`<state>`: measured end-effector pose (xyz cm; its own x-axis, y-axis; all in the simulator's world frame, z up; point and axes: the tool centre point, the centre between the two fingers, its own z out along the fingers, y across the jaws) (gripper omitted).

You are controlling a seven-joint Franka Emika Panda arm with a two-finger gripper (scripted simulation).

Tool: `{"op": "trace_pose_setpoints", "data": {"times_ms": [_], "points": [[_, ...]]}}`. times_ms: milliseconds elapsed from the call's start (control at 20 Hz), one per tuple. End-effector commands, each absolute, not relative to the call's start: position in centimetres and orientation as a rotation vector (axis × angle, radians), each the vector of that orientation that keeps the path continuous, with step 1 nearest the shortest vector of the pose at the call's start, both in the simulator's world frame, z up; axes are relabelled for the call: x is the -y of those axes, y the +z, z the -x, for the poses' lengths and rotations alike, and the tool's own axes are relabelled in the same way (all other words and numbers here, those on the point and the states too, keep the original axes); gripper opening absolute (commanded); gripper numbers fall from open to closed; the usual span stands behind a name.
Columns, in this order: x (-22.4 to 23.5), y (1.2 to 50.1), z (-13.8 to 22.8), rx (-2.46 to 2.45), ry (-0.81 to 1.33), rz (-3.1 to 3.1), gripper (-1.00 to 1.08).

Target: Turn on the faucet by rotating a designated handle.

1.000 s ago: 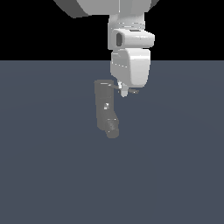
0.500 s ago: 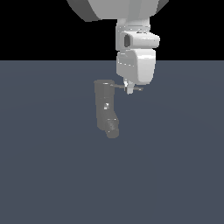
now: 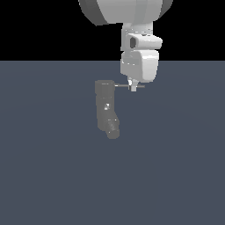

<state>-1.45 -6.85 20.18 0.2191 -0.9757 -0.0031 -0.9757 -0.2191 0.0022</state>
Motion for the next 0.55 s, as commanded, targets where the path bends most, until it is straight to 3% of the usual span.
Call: {"op": "trace_pose_setpoints", "data": {"times_ms": [0,500], "points": [[8.4,20.2,0.7,-1.986,0.0,2.434,-1.0],[10.5,20.2,-1.8,-1.997,0.0,2.425,-1.0]]}}
